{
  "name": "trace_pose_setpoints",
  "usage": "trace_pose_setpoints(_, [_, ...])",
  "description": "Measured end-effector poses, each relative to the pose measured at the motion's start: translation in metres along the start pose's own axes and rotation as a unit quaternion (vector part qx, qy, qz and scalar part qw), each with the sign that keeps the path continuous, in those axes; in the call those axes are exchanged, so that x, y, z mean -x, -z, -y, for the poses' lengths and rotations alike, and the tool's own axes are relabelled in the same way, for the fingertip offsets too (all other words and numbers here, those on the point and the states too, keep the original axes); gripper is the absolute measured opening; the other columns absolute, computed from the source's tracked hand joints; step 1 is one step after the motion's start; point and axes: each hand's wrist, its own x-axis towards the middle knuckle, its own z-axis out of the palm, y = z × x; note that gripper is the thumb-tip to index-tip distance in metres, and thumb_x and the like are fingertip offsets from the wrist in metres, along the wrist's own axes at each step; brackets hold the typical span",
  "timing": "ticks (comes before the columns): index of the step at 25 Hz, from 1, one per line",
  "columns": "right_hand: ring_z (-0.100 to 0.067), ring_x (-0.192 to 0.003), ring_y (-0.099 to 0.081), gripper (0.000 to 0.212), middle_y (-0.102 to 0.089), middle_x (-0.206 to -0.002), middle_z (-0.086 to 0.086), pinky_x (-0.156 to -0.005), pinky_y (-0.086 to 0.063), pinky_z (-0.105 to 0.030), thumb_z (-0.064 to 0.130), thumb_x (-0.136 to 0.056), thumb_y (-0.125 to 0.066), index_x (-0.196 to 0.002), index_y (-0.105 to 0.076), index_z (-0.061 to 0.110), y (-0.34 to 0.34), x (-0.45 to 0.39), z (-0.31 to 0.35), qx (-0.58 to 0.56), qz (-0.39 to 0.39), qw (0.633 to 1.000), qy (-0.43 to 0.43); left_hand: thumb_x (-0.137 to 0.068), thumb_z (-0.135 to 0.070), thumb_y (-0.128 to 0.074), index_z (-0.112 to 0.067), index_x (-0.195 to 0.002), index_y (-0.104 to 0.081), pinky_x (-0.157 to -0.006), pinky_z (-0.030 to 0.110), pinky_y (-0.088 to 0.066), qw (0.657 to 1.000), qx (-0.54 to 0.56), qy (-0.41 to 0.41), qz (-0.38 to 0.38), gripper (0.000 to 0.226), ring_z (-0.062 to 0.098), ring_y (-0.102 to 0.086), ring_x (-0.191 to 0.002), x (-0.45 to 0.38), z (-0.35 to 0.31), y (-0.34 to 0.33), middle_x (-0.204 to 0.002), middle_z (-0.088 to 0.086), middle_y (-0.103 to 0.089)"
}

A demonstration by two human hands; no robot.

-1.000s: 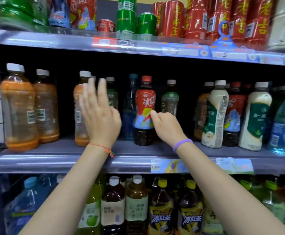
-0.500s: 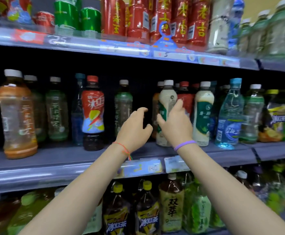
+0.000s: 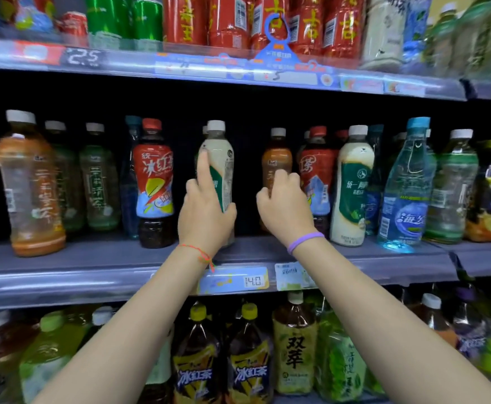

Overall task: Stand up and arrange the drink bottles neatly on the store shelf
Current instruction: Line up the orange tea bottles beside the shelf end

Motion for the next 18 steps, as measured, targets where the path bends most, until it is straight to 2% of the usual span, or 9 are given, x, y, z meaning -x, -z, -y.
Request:
trace_pose_setpoints(2, [-0.04, -0.102, -0.061, 0.061, -0.043, -0.131, -0.023, -0.074, -0.044, -0.037, 0.017, -0.092, -0.054, -0.143, -0.027, -0.004, -0.006, -0.008, -0.001, 0.047, 0.012, 0.997, -0.059, -0.085, -0.023, -0.071, -0.023, -0.157, 0.006, -0.083, 0.042, -0.045, 0.999, 0.003, 0.04, -0.004, 0.106, 0.035, -0.053, -0.115, -0.003, 0.004, 0.003, -0.131, 0.016, -0.046])
trace_pose_setpoints(4, [-0.039, -0.114, -0.058, 0.085, -0.038, -0.14, -0.024, -0.083, -0.046, -0.038, 0.022, -0.092, -0.058, -0.152, -0.005, -0.004, -0.016, -0.019, -0.004, 0.02, 0.055, 0.99, -0.127, -0.085, -0.026, -0.071, -0.021, -0.157, 0.007, -0.085, 0.044, -0.046, 0.999, 0.001, 0.053, 0.004, 0.106, 0.033, -0.051, -0.12, -0.003, 0.006, 0.003, -0.135, 0.014, -0.045])
trace_pose_setpoints(5, [-0.039, -0.117, -0.056, 0.087, -0.038, -0.141, -0.024, -0.085, -0.046, -0.038, 0.026, -0.093, -0.059, -0.152, -0.003, -0.004, -0.02, -0.025, -0.007, 0.007, 0.063, 0.986, -0.152, -0.086, -0.027, -0.071, -0.021, -0.157, 0.007, -0.086, 0.044, -0.047, 0.999, -0.006, 0.053, 0.007, 0.105, 0.032, -0.051, -0.121, -0.002, 0.006, 0.002, -0.135, 0.013, -0.045])
trace_pose_setpoints(7, [-0.039, -0.121, -0.054, 0.08, -0.043, -0.14, -0.024, -0.09, -0.046, -0.039, 0.034, -0.094, -0.061, -0.147, -0.016, -0.005, -0.025, -0.034, -0.013, -0.016, 0.077, 0.981, -0.175, -0.086, -0.028, -0.07, -0.02, -0.157, 0.008, -0.086, 0.045, -0.047, 0.998, -0.02, 0.051, 0.005, 0.105, 0.032, -0.051, -0.12, -0.003, 0.006, 0.001, -0.134, 0.014, -0.046])
trace_pose_setpoints(9, [-0.039, -0.117, -0.056, 0.067, -0.051, -0.132, -0.023, -0.089, -0.047, -0.038, 0.039, -0.092, -0.065, -0.133, -0.036, -0.004, -0.025, -0.038, -0.016, -0.048, 0.097, 0.98, -0.169, -0.086, -0.029, -0.071, -0.02, -0.156, 0.008, -0.085, 0.046, -0.049, 0.998, -0.029, 0.048, 0.001, 0.106, 0.033, -0.052, -0.118, -0.003, 0.006, 0.001, -0.133, 0.014, -0.047])
trace_pose_setpoints(11, [-0.036, -0.104, -0.062, 0.045, -0.06, -0.112, -0.017, -0.082, -0.049, -0.036, 0.039, -0.089, -0.068, -0.107, -0.051, 0.001, -0.023, -0.035, -0.015, -0.089, 0.108, 0.98, -0.141, -0.086, -0.03, -0.071, -0.02, -0.156, 0.008, -0.084, 0.046, -0.05, 0.998, -0.035, 0.053, 0.003, 0.106, 0.033, -0.053, -0.118, -0.003, 0.006, 0.001, -0.133, 0.014, -0.046])
trace_pose_setpoints(13, [-0.031, -0.088, -0.062, 0.038, -0.059, -0.093, -0.009, -0.075, -0.05, -0.034, 0.039, -0.084, -0.071, -0.082, -0.05, 0.008, -0.017, -0.027, -0.012, -0.123, 0.106, 0.98, -0.117, -0.086, -0.031, -0.071, -0.02, -0.156, 0.007, -0.084, 0.046, -0.05, 0.997, -0.044, 0.058, 0.005, 0.105, 0.033, -0.052, -0.12, -0.002, 0.004, 0.001, -0.136, 0.013, -0.046])
trace_pose_setpoints(16, [-0.028, -0.082, -0.059, 0.048, -0.06, -0.092, -0.004, -0.072, -0.051, -0.037, 0.051, -0.077, -0.069, -0.095, -0.049, 0.01, -0.005, -0.012, -0.01, -0.123, 0.062, 0.986, -0.09, -0.087, -0.037, -0.07, -0.016, -0.155, -0.008, -0.082, 0.044, -0.051, 0.995, -0.068, 0.069, 0.016, 0.095, 0.033, -0.056, -0.118, -0.004, 0.004, 0.006, -0.136, 0.011, -0.05])
trace_pose_setpoints(18, [-0.024, -0.079, -0.058, 0.051, -0.06, -0.09, 0.0, -0.066, -0.044, -0.035, 0.056, -0.076, -0.063, -0.098, -0.051, 0.012, 0.012, -0.005, -0.013, -0.143, 0.039, 0.986, -0.073, -0.088, -0.044, -0.067, -0.013, -0.149, -0.021, -0.077, 0.04, -0.05, 0.99, -0.106, 0.086, 0.04, 0.082, 0.033, -0.06, -0.111, -0.006, 0.003, 0.007, -0.129, 0.01, -0.058])
